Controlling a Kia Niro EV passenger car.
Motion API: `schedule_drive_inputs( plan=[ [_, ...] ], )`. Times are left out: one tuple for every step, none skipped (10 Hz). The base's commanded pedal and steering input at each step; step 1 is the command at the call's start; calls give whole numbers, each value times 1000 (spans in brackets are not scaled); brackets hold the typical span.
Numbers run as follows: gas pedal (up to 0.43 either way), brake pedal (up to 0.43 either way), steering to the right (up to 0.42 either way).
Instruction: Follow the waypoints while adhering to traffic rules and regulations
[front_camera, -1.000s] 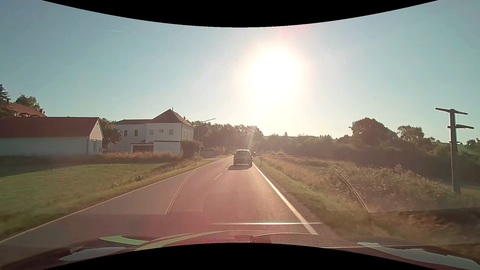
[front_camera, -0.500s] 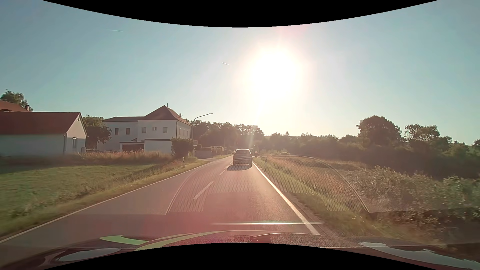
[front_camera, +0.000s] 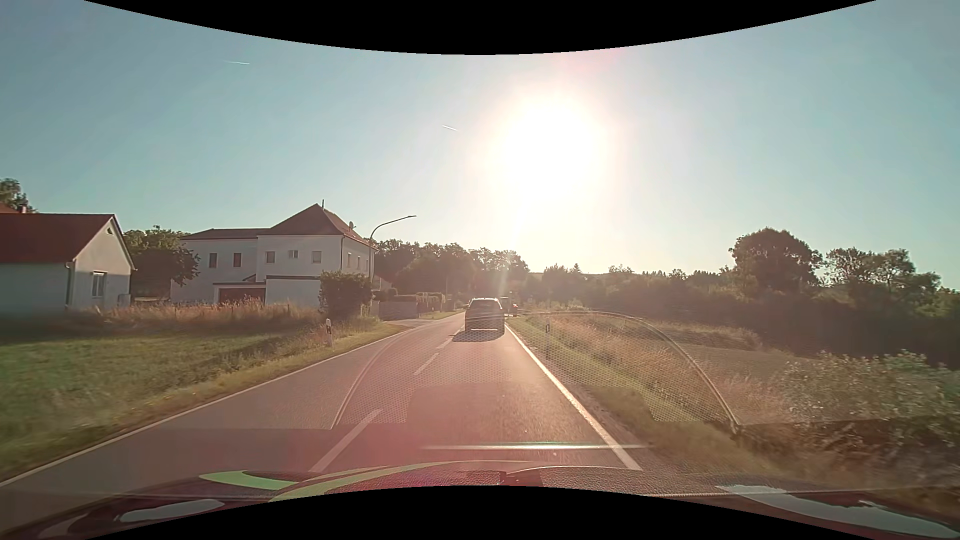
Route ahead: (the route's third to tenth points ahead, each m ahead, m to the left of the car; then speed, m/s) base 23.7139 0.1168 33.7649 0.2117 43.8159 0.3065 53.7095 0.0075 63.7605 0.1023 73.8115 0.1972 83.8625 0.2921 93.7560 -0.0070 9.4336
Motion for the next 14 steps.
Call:
schedule_drive_inputs(
  plan=[
    [0,61,1],
    [0,0,0],
    [0,0,0],
    [0,0,0],
    [0,0,0],
    [39,0,-1],
    [67,0,-2],
    [79,0,-2],
    [87,0,-2],
    [87,0,-2],
    [87,0,-2],
    [98,0,-3],
    [110,0,-3],
    [118,0,-4]
  ],
)
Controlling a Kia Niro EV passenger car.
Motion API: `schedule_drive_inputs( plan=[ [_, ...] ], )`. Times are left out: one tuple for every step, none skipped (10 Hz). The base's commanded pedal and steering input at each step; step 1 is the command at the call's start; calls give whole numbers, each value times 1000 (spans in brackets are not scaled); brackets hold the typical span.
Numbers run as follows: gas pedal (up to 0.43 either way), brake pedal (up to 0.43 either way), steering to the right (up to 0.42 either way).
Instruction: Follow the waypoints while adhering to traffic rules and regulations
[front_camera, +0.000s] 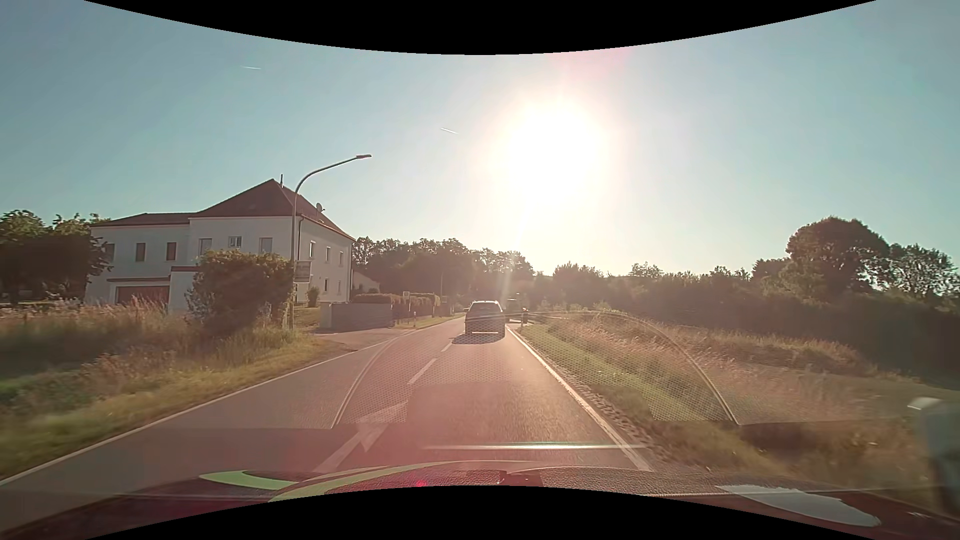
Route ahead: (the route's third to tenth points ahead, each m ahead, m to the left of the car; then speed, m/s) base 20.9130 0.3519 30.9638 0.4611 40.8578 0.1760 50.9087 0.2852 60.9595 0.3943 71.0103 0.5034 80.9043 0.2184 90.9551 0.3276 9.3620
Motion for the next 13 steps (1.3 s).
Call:
schedule_drive_inputs(
  plan=[
    [118,0,-3],
    [130,0,-2],
    [138,0,-2],
    [138,0,-2],
    [138,0,-2],
    [138,0,-2],
    [138,0,-2],
    [138,0,-2],
    [138,0,0],
    [138,0,2],
    [138,0,3],
    [138,0,2],
    [138,0,2]
  ],
)
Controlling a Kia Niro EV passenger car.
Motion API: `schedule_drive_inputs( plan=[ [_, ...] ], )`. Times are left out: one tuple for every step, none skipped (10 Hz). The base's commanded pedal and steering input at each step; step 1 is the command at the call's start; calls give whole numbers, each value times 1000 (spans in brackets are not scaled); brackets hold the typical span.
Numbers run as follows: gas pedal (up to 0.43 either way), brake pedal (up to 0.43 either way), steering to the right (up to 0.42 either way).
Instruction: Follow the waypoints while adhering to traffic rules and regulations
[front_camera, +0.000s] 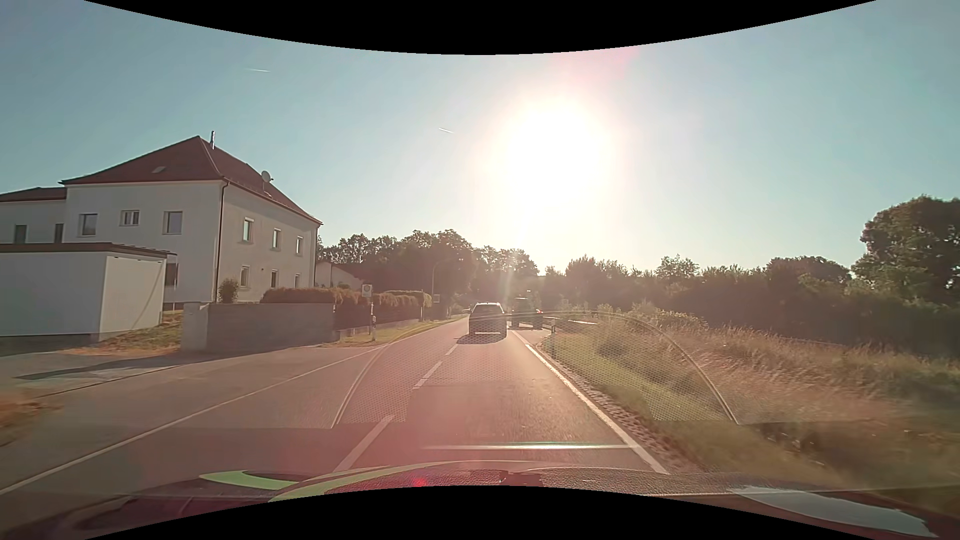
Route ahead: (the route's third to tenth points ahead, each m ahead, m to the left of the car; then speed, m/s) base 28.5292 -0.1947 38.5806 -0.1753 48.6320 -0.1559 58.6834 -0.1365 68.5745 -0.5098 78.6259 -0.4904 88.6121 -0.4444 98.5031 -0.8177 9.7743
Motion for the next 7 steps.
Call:
schedule_drive_inputs(
  plan=[
    [138,0,1],
    [138,0,1],
    [138,0,1],
    [138,0,1],
    [138,0,1],
    [138,0,1],
    [138,0,1]
  ],
)
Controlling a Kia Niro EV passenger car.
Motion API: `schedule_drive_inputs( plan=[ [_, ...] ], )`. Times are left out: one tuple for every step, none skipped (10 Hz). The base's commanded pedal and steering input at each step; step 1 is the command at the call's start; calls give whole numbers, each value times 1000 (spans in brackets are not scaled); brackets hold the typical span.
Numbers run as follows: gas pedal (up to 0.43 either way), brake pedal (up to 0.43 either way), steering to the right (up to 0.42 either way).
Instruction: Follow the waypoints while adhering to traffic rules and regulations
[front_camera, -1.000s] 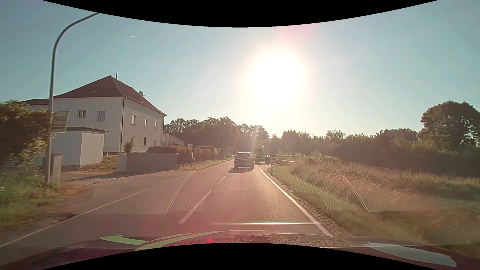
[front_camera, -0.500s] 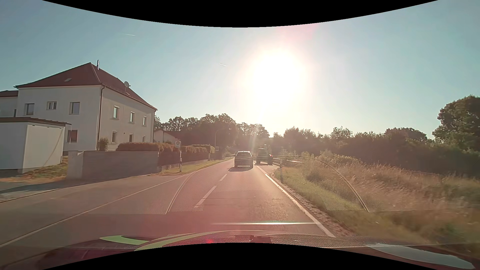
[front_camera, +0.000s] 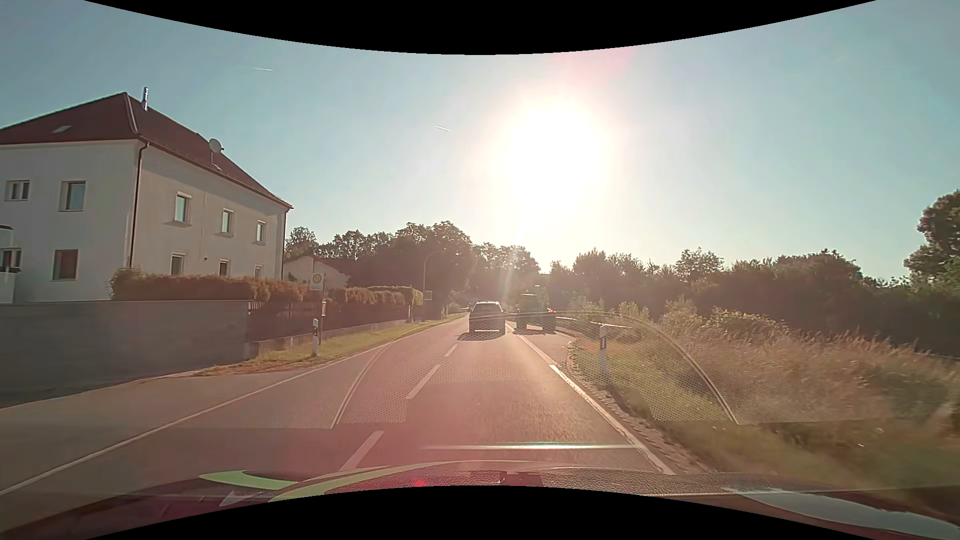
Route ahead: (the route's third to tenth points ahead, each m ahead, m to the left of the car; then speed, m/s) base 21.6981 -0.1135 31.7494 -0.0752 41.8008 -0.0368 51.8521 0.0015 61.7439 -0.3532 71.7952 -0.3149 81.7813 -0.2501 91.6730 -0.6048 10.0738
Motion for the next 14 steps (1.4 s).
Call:
schedule_drive_inputs(
  plan=[
    [138,0,1],
    [138,0,1],
    [138,0,1],
    [150,0,1],
    [169,0,1],
    [197,0,1],
    [197,0,1],
    [209,0,1],
    [228,0,2],
    [240,0,2],
    [240,0,1],
    [248,0,1],
    [260,0,1],
    [260,0,1]
  ],
)
